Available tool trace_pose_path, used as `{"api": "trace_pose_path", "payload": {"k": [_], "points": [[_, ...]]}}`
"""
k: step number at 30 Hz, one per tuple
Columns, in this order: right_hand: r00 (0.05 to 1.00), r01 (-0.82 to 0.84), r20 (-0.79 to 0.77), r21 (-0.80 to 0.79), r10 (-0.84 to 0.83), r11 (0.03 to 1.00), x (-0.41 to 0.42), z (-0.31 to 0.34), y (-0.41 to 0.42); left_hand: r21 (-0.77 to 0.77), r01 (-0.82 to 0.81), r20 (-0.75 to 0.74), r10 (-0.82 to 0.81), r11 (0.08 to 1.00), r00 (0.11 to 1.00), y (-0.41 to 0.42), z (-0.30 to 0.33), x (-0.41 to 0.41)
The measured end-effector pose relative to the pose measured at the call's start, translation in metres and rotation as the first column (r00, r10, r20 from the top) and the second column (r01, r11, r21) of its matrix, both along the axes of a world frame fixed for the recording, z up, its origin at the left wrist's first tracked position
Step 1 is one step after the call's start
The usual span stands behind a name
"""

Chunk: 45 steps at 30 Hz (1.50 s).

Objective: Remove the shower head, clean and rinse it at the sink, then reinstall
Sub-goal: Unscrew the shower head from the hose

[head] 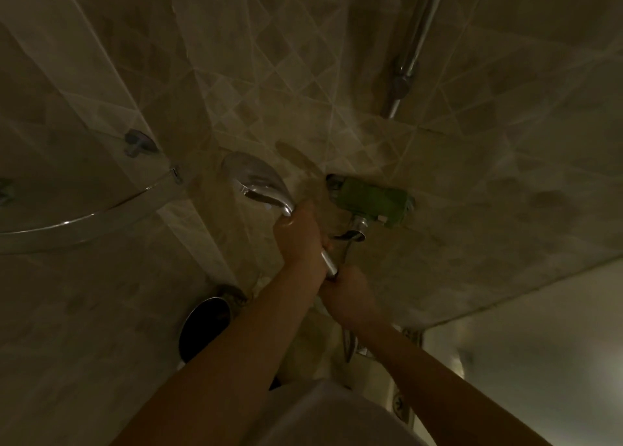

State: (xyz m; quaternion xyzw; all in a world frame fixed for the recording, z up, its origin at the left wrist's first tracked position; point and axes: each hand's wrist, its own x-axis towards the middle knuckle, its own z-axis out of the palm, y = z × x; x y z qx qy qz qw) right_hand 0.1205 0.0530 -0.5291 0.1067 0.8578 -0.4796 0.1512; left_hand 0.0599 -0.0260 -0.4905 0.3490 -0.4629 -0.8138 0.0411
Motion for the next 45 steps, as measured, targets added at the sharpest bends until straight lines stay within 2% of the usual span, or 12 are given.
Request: {"api": "trace_pose_path", "payload": {"k": [4,9,11,14,17,23,28,31,34,35,38,45], "points": [[0.997,-0.071,0.008,-0.041,0.071,0.997,-0.003,0.004,0.004,0.081,0.031,-0.019,-0.030,0.996,0.999,-0.015,0.001,-0.006],[0.980,-0.099,-0.171,0.039,0.104,0.994,-0.002,0.009,0.014,0.294,-0.054,0.022,0.050,0.954,0.999,-0.032,0.008,-0.019],[0.975,-0.134,-0.174,0.051,0.141,0.990,-0.003,0.014,0.016,0.341,-0.038,0.008,0.037,0.939,0.999,-0.036,0.011,-0.020],[0.989,-0.141,0.027,-0.123,0.146,0.982,-0.008,0.024,0.011,0.359,0.109,-0.068,-0.091,0.927,0.994,-0.035,0.010,-0.013],[0.919,-0.116,0.308,-0.381,0.245,0.917,-0.008,0.031,0.009,0.376,0.250,-0.169,-0.199,0.892,0.965,-0.031,0.008,-0.003],[0.777,-0.088,0.408,-0.684,0.479,0.725,-0.009,0.043,0.015,0.334,0.408,-0.336,-0.298,0.850,0.894,-0.035,0.011,0.000],[0.726,0.010,0.439,-0.777,0.530,0.629,-0.005,0.040,0.014,0.352,0.586,-0.472,-0.402,0.730,0.785,-0.041,0.012,0.000],[0.730,0.004,0.469,-0.731,0.497,0.682,0.001,0.035,0.011,0.393,0.678,-0.517,-0.460,0.621,0.722,-0.043,0.004,0.003],[0.759,-0.014,0.475,-0.673,0.446,0.739,0.005,0.033,0.007,0.413,0.792,-0.598,-0.523,0.449,0.608,-0.038,-0.002,0.006],[0.773,-0.005,0.475,-0.660,0.421,0.752,0.006,0.032,0.007,0.409,0.803,-0.601,-0.534,0.434,0.595,-0.036,-0.003,0.005],[0.817,0.038,0.472,-0.616,0.330,0.787,0.006,0.028,0.010,0.390,0.773,-0.516,-0.577,0.500,0.634,-0.029,-0.004,0.002],[0.938,0.109,0.342,-0.448,0.057,0.887,0.015,0.021,0.010,0.228,0.485,-0.172,-0.455,0.844,0.874,-0.004,0.003,0.008]]}}
